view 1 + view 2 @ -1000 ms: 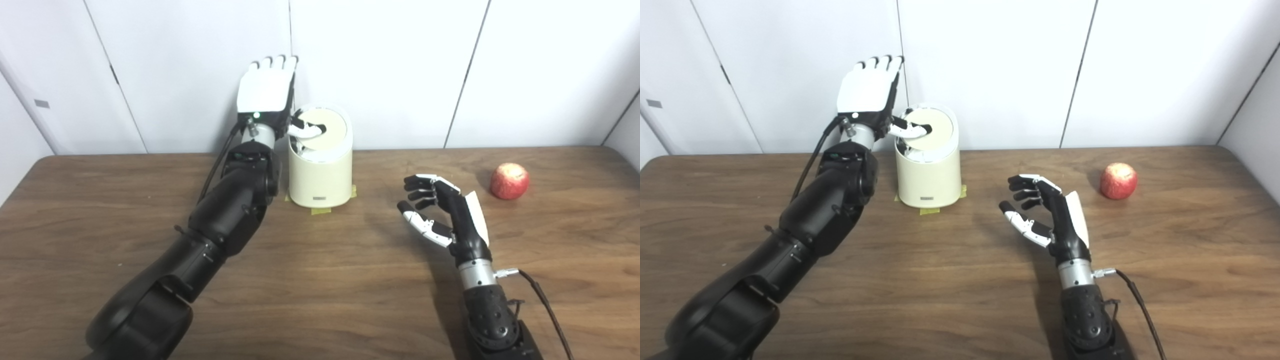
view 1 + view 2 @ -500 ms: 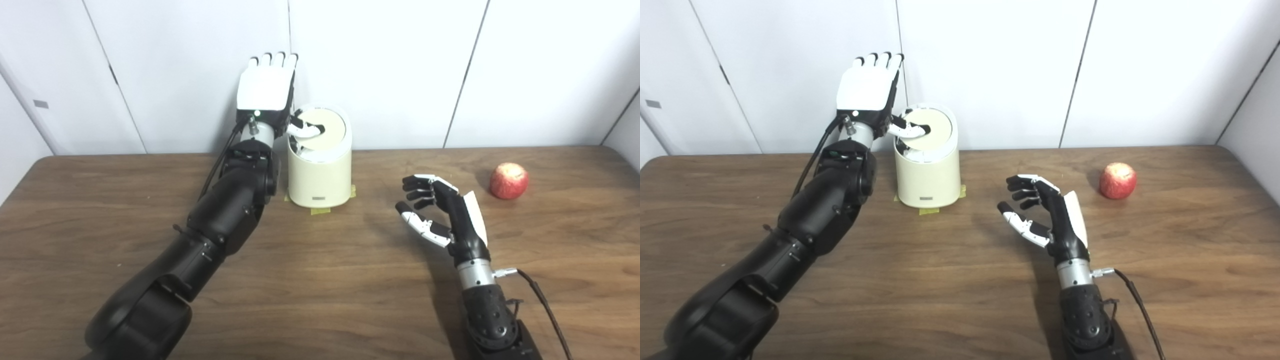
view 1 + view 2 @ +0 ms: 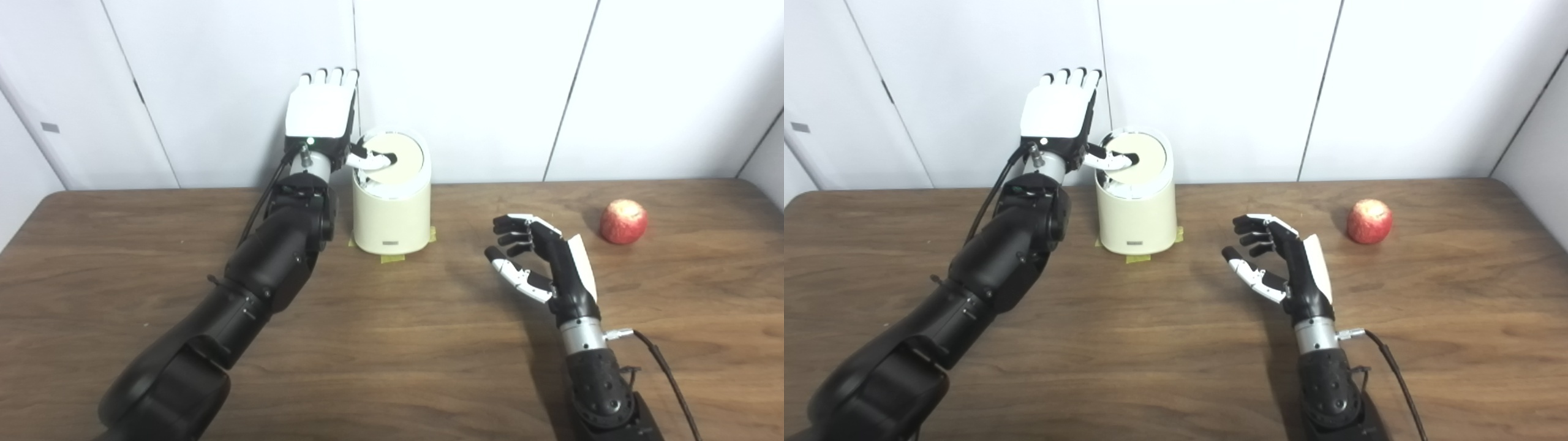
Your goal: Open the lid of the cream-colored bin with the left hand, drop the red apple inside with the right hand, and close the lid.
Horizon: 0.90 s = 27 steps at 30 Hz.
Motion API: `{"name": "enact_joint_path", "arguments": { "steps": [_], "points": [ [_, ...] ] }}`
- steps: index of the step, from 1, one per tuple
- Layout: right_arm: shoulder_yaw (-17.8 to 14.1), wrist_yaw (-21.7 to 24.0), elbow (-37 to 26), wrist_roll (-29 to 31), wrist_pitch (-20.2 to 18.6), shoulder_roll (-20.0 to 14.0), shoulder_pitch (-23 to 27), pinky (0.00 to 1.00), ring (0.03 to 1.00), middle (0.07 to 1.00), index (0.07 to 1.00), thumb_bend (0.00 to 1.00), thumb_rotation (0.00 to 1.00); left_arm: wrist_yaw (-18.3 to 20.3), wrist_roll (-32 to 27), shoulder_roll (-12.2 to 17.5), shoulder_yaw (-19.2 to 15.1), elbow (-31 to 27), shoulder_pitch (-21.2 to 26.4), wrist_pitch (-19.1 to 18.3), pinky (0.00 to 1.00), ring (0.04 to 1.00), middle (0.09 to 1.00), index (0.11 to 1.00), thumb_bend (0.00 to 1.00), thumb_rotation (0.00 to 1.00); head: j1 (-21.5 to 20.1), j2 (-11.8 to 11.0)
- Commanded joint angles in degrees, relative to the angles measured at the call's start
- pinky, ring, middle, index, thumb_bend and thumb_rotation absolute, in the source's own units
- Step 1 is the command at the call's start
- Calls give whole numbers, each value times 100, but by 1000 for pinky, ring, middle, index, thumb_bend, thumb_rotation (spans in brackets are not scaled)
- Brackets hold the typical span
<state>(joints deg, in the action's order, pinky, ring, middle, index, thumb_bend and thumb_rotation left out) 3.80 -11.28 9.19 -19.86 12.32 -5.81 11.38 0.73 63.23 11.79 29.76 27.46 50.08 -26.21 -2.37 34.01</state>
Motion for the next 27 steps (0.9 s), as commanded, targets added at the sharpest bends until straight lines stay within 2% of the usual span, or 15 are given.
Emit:
{"name": "enact_joint_path", "arguments": {
  "steps": [1, 6, 8, 10, 11, 12, 14, 15, 17, 22, 25, 27],
  "points": [
    [42, -46, 2, -45, 116, 77, -22, 510, 602, 644, 645, 293, 309, 128, 96, 159, 56, 61, 101, -15, 1000, 1000, 1000, 1000, 1000, 249, -7, 6],
    [25, 9, 11, 90, 107, 91, -22, 521, 612, 649, 645, 301, 287, 207, 117, 217, 146, 41, 94, 21, 1000, 1000, 1000, 1000, 1000, 265, -21, 12],
    [42, -25, -6, -4, 86, 80, -22, 517, 609, 647, 644, 295, 303, 129, 58, 199, 109, 23, 62, 18, 1000, 1000, 1000, 1000, 1000, 278, -15, 15],
    [51, -44, -18, -69, 77, 69, -24, 513, 605, 644, 644, 295, 308, 0, -2, 153, 26, 12, 27, -11, 1000, 1000, 1000, 1000, 988, 352, -15, 20],
    [53, -49, -23, -91, 77, 64, -23, 511, 603, 643, 644, 293, 311, -18, -10, 110, -49, 14, 26, -37, 1000, 1000, 1000, 1000, 902, 472, -13, 27],
    [56, -52, -26, -109, 77, 59, -22, 508, 601, 641, 642, 293, 311, -41, -53, 72, -128, 7, 32, -51, 1000, 1000, 1000, 1000, 803, 633, -10, 24],
    [59, -46, -50, -140, 40, 56, -23, 506, 600, 641, 643, 289, 279, -26, -164, -17, -349, -86, 39, -63, 1000, 1000, 1000, 1000, 687, 909, -18, 14],
    [58, -45, -54, -149, 30, 56, -23, 505, 599, 641, 642, 288, 269, -18, -201, -70, -485, -146, 38, -66, 1000, 1000, 1000, 1000, 681, 954, -19, 16],
    [48, -52, -35, -143, 47, 54, -16, 502, 599, 641, 642, 290, 260, 14, -200, -185, -775, -268, 38, -70, 1000, 1000, 1000, 1000, 708, 991, 0, 7],
    [26, -61, 3, -77, 85, 68, -6, 500, 595, 636, 639, 295, 265, 300, -245, -345, -1389, -809, 29, -70, 1000, 1000, 1000, 1000, 725, 1000, -15, -2],
    [35, -68, 24, -86, 104, 63, -7, 504, 596, 638, 641, 295, 280, 269, -351, -327, -1589, -1155, -21, -65, 1000, 1000, 1000, 995, 714, 1000, -15, -4],
    [39, -67, 5, -102, 69, 63, -14, 509, 599, 641, 643, 295, 295, 198, -624, -266, -1702, -1472, -119, 61, 1000, 1000, 989, 974, 684, 1000, -21, 4]
  ]
}}
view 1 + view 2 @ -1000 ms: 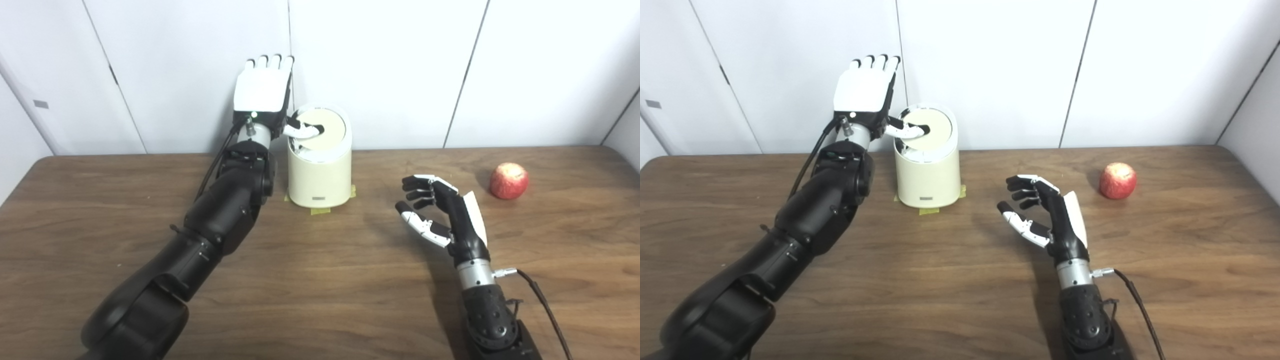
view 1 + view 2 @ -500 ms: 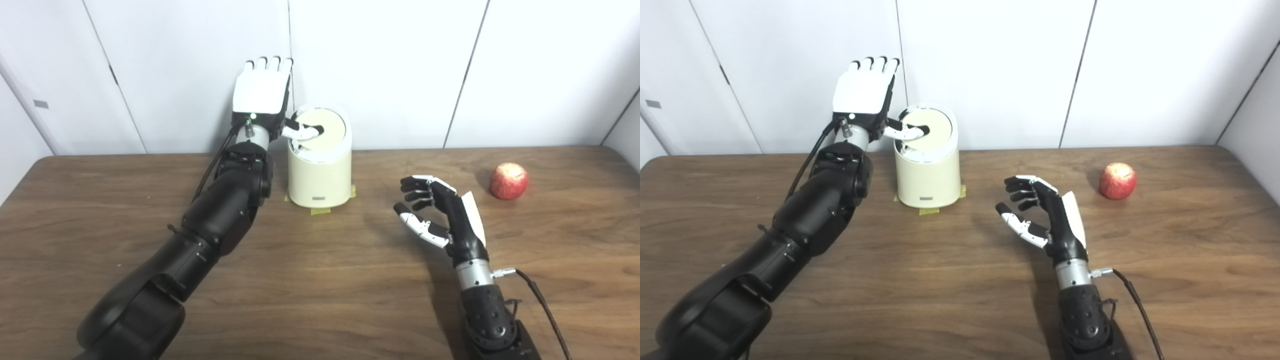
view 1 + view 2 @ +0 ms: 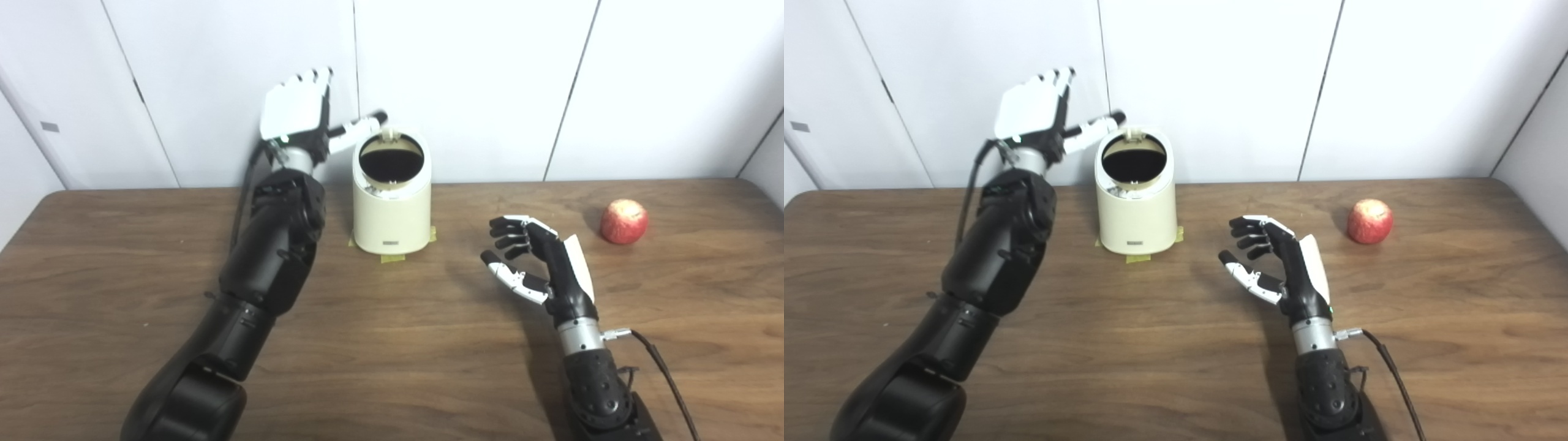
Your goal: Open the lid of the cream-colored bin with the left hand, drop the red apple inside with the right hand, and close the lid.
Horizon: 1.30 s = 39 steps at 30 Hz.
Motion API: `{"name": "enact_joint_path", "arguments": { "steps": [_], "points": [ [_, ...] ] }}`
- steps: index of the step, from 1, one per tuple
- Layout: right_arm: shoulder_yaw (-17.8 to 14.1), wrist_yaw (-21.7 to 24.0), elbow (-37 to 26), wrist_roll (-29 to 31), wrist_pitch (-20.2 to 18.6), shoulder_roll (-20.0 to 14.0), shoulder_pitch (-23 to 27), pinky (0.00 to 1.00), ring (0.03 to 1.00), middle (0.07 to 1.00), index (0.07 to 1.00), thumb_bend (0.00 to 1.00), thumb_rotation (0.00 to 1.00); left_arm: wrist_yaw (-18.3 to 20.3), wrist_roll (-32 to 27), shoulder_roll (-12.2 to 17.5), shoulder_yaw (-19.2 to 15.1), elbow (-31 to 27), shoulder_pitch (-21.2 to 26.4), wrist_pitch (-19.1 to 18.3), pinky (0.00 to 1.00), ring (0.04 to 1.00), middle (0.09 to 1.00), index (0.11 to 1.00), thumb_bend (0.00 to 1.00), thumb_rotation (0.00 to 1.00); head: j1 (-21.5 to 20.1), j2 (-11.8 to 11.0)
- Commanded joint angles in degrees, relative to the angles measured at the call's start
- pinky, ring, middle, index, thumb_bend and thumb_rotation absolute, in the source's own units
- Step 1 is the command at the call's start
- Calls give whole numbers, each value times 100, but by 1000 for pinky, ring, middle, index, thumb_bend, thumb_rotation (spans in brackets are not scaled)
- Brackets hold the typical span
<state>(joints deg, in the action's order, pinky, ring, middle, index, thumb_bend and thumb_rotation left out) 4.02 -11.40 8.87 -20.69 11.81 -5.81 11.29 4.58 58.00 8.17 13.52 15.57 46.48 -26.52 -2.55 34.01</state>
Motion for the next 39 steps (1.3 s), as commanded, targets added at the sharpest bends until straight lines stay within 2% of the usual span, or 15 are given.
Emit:
{"name": "enact_joint_path", "arguments": {
  "steps": [1, 3, 5, 9, 11, 14, 17, 20, 22, 25, 29, 31, 33, 35, 39],
  "points": [
    [16, -59, 34, -19, 123, 64, -5, 510, 600, 642, 644, 295, 298, -324, -257, 152, -138, -464, 143, 280, 1000, 1000, 983, 964, 672, 1000, -12, 1],
    [-2, -25, 28, 60, 114, 70, -6, 510, 602, 644, 645, 293, 285, -513, -585, 243, -250, -785, -61, 623, 928, 907, 879, 853, 560, 855, -1, 9],
    [-41, 28, 7, 179, 51, 81, -14, 511, 603, 646, 646, 296, 286, -626, -780, 320, -298, -1130, -341, 867, 870, 850, 832, 810, 506, 778, 5, 1],
    [-58, 53, 11, 221, 76, 39, -13, 515, 607, 649, 648, 297, 331, -791, -1270, 338, -482, -1813, -1017, 1254, 676, 765, 776, 771, 373, 695, 27, 1],
    [-72, 60, 18, 249, 100, 26, -14, 513, 604, 648, 646, 292, 306, -849, -1806, 322, -683, -2110, -1428, 1616, 640, 750, 769, 763, 353, 689, 55, -19],
    [-86, 78, -12, 276, 85, 22, -24, 516, 606, 650, 645, 284, 262, -914, -2487, 264, -944, -2363, -1944, 2048, 644, 753, 770, 759, 375, 751, 67, -23],
    [-121, 63, -114, 255, 41, 25, -47, 539, 625, 663, 652, 292, 286, -1087, -2924, 257, -1099, -2396, -2457, 2686, 629, 735, 757, 758, 326, 818, 63, -15],
    [-163, 15, -319, 92, -13, -30, -12, 534, 623, 660, 653, 305, 386, -1177, -3157, 312, -1167, -2313, -2884, 3206, 623, 729, 752, 756, 292, 796, 67, -30],
    [-212, -32, -573, -150, -173, -107, 33, 508, 605, 645, 645, 311, 398, -1208, -3357, 337, -1198, -2229, -3159, 3595, 622, 731, 752, 753, 257, 735, 75, -18],
    [-283, 19, -967, -411, -379, -263, 80, 500, 598, 629, 631, 322, 352, -1272, -3552, 285, -1235, -2169, -3517, 4020, 616, 721, 741, 741, 209, 669, 107, -14],
    [-317, 322, -1485, -913, -557, -823, 301, 399, 526, 606, 623, 325, 296, -1270, -3936, 151, -1321, -2078, -3896, 4308, 602, 702, 722, 721, 188, 601, 53, -13],
    [-305, 624, -1753, -1366, -907, -1203, 468, 449, 575, 650, 662, 439, 256, -1234, -4006, 152, -1343, -2015, -3965, 4401, 595, 694, 718, 722, 181, 619, 13, -11],
    [-257, 970, -1910, -1743, -1174, -1610, 651, 589, 683, 718, 715, 618, 302, -1181, -4045, 193, -1336, -1941, -4027, 4495, 611, 705, 724, 729, 179, 625, -25, -4],
    [-214, 1558, -2114, -2057, -1656, -1981, 900, 658, 748, 770, 770, 746, 349, -1158, -4006, 192, -1325, -1904, -4111, 4469, 618, 710, 728, 733, 187, 628, -42, 6],
    [-100, 2559, -2315, -2596, -2448, -2506, 1394, 617, 780, 829, 828, 925, 451, -1145, -3933, 175, -1299, -1839, -4202, 4444, 612, 706, 728, 732, 182, 582, -11, 28]
  ]
}}
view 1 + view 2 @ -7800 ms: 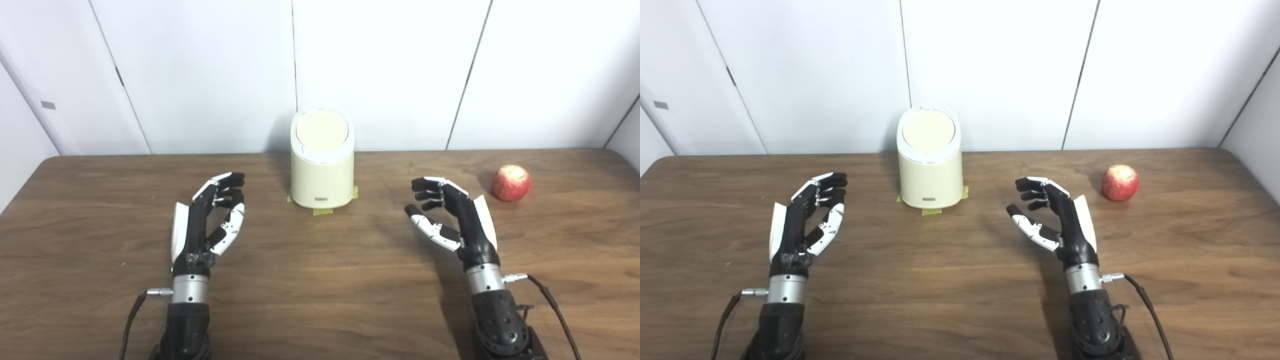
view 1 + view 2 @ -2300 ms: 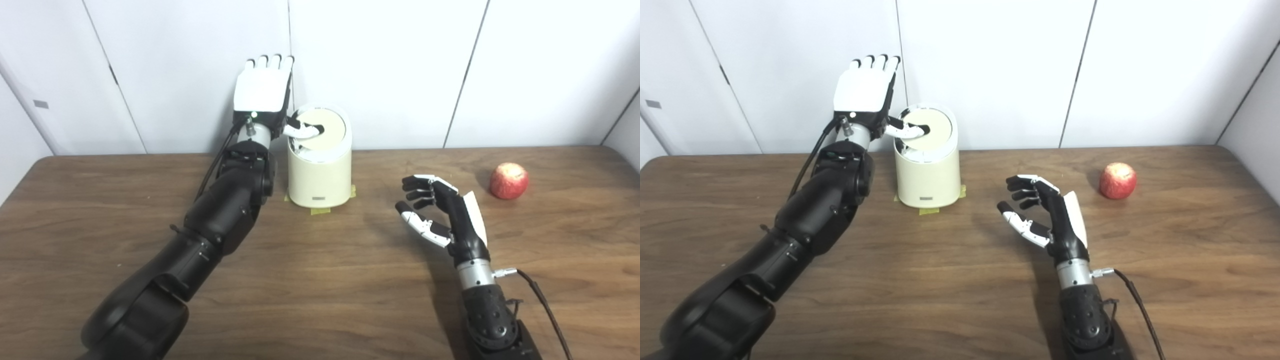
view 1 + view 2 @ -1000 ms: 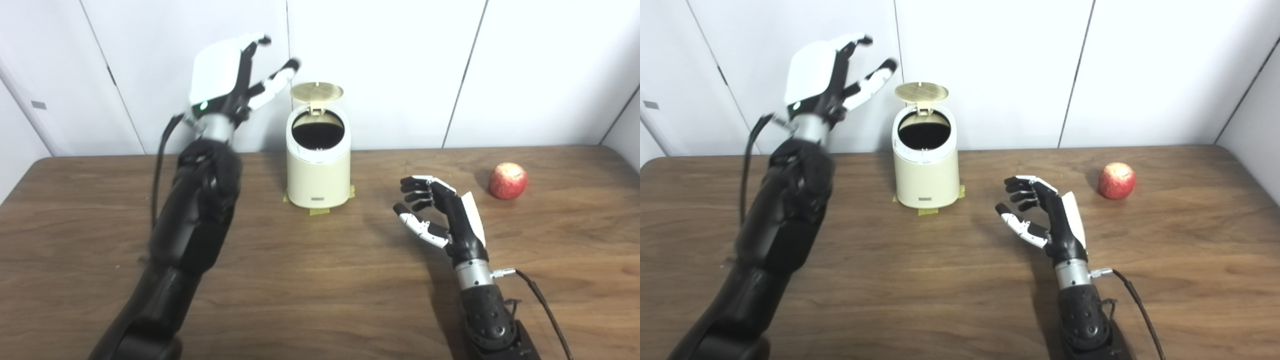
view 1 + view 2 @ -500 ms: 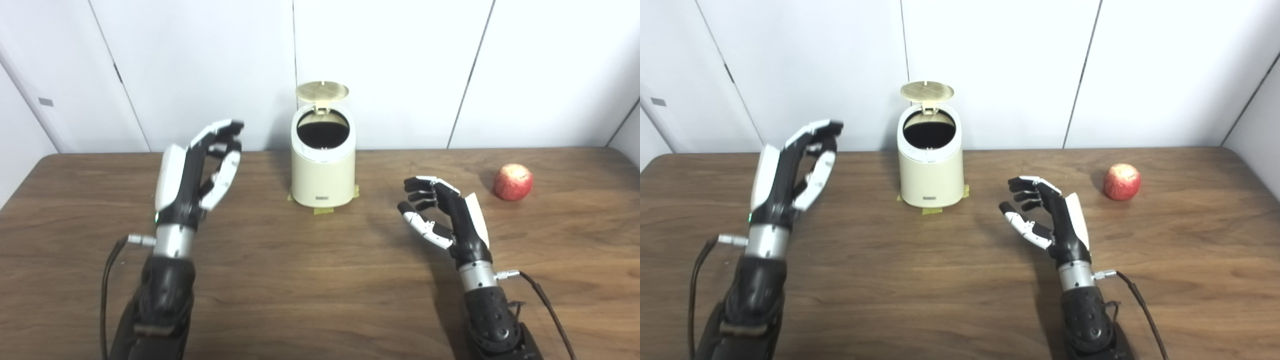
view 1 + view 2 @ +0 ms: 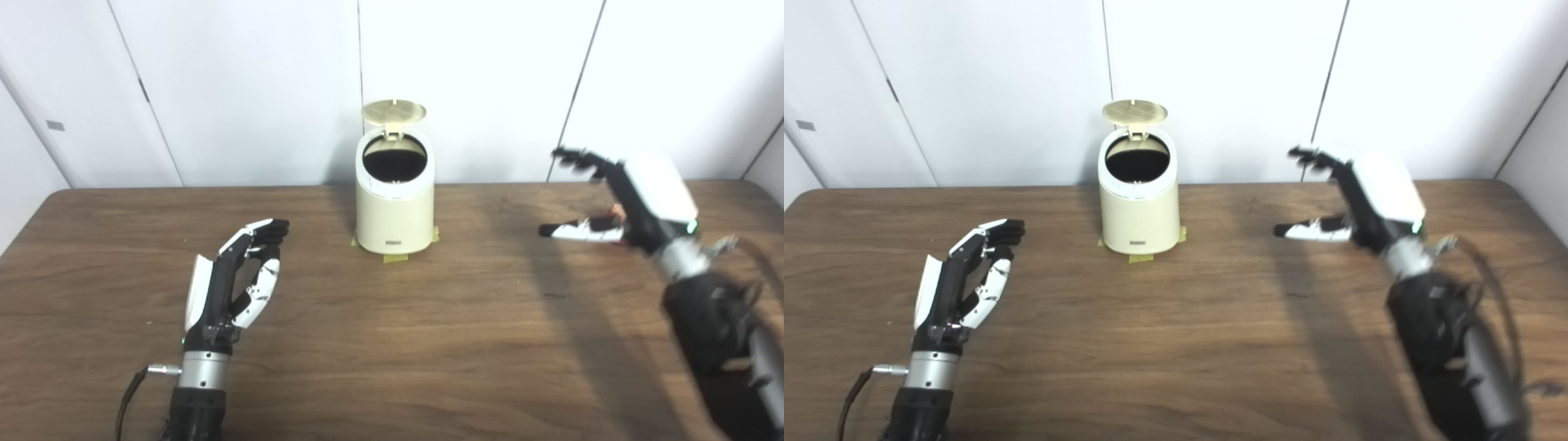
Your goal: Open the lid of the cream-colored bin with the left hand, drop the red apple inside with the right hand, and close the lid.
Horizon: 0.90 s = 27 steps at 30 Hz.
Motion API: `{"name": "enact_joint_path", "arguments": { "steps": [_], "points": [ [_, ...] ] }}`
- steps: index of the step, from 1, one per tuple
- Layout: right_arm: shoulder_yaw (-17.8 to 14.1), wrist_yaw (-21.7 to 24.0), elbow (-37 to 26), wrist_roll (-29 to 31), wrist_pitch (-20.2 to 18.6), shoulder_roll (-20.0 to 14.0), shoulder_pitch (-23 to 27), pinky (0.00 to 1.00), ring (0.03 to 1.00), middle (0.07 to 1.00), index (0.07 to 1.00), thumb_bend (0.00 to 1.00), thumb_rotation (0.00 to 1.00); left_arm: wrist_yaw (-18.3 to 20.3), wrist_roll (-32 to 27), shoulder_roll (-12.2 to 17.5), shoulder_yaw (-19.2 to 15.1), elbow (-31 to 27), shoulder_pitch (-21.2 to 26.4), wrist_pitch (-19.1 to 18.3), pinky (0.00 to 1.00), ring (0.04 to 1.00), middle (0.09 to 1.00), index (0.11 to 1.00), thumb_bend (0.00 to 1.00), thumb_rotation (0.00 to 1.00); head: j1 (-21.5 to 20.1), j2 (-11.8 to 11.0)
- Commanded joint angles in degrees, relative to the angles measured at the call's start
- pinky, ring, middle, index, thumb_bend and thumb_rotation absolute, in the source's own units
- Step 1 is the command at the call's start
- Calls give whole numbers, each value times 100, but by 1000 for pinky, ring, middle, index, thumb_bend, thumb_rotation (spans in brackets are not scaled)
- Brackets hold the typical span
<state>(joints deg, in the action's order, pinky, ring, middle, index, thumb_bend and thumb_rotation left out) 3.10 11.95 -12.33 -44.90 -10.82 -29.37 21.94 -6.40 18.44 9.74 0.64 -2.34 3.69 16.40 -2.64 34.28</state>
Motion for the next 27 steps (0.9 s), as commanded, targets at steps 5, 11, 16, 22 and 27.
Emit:
{"name": "enact_joint_path", "arguments": {
  "steps": [5, 11, 16, 22, 27],
  "points": [
    [83, 1083, -39, -380, -605, -647, 868, 612, 823, 873, 841, 991, 373, -17, -48, 9, -32, -12, 78, 154, 624, 712, 729, 732, 194, 606, -30, 0],
    [308, 1576, 519, -553, -684, -1029, 1257, 558, 812, 860, 836, 996, 236, -20, -5, 6, -46, -44, 48, 98, 626, 713, 729, 728, 189, 627, -77, 0],
    [413, 1656, 925, -587, -740, -1098, 1356, 556, 806, 855, 814, 1000, 223, -15, 4, 33, -58, -17, 54, 121, 624, 711, 728, 726, 181, 624, -85, -3],
    [715, 1927, 1517, -763, -920, -1154, 1514, 629, 826, 880, 824, 989, 266, 42, -63, 34, -74, -47, 34, 69, 625, 714, 730, 729, 181, 601, -101, 8],
    [912, 1932, 1888, -804, -893, -1184, 1621, 675, 858, 884, 816, 1000, 306, 56, -98, 35, -88, -27, 34, 83, 629, 716, 730, 731, 189, 594, -105, 15]
  ]
}}
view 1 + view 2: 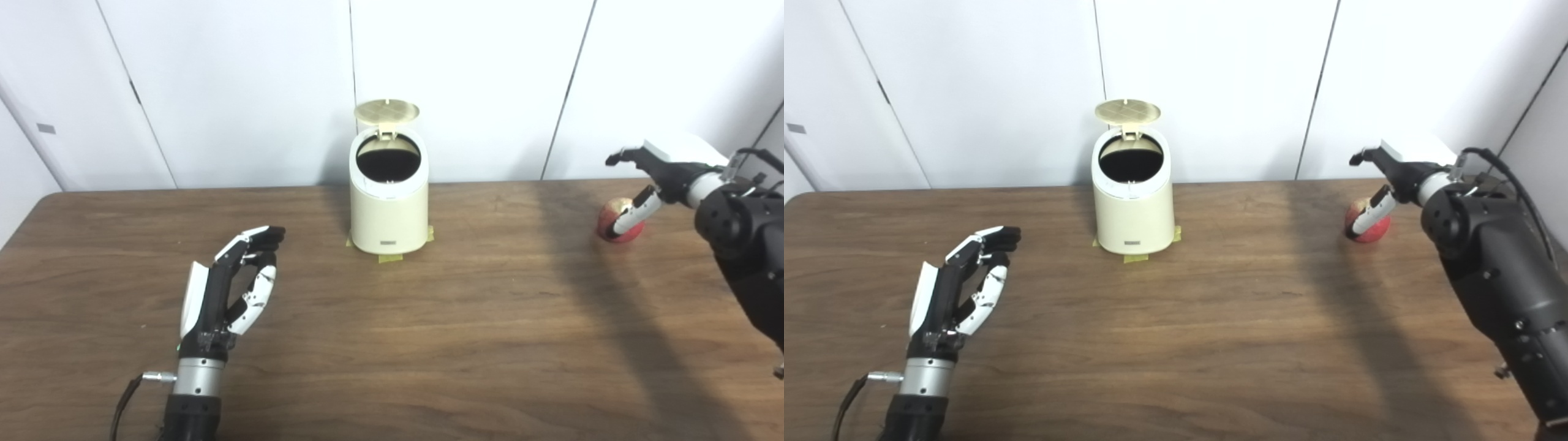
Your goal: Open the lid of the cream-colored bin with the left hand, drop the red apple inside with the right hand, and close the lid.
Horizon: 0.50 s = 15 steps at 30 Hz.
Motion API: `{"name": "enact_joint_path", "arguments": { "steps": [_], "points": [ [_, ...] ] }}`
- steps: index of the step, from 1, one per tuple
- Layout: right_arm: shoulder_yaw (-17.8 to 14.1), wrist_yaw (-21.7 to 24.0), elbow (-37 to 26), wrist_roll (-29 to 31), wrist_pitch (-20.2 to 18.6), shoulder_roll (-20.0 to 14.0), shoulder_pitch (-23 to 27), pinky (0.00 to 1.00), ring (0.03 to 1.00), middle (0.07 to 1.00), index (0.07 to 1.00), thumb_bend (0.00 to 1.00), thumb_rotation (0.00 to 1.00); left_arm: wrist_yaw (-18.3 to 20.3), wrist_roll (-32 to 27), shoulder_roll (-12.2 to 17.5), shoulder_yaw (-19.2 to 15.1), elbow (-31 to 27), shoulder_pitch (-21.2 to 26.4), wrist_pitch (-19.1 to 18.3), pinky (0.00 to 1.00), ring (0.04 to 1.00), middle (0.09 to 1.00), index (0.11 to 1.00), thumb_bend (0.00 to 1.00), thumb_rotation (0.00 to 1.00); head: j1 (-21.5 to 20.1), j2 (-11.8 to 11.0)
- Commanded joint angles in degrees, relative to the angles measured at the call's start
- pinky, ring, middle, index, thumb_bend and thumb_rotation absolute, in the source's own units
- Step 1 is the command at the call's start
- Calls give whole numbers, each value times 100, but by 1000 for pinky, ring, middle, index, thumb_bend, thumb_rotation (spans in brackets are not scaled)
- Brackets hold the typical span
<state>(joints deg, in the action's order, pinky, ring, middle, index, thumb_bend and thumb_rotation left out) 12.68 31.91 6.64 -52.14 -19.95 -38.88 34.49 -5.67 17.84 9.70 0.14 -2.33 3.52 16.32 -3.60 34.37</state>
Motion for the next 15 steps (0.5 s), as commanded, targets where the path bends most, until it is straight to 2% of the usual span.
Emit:
{"name": "enact_joint_path", "arguments": {
  "steps": [1, 8, 13, 15],
  "points": [
    [-11, -78, 89, -64, 55, -240, 385, 674, 859, 882, 815, 1000, 308, -21, -33, 37, -39, -26, 51, 98, 631, 717, 731, 732, 192, 596, -1, 10],
    [70, -314, 519, 35, 201, -187, 403, 616, 801, 859, 804, 1000, 326, -27, 14, 31, -37, -84, 36, 100, 628, 713, 728, 728, 191, 613, 8, 37],
    [164, -337, 696, 53, 270, -166, 413, 681, 855, 877, 802, 1000, 325, -31, 19, 33, -45, -81, 34, 106, 628, 713, 728, 726, 193, 621, 12, 46],
    [211, -380, 769, 68, 347, -165, 410, 657, 840, 873, 801, 1000, 332, -30, 25, 35, -42, -78, 35, 110, 626, 713, 728, 726, 191, 620, 21, 52]
  ]
}}
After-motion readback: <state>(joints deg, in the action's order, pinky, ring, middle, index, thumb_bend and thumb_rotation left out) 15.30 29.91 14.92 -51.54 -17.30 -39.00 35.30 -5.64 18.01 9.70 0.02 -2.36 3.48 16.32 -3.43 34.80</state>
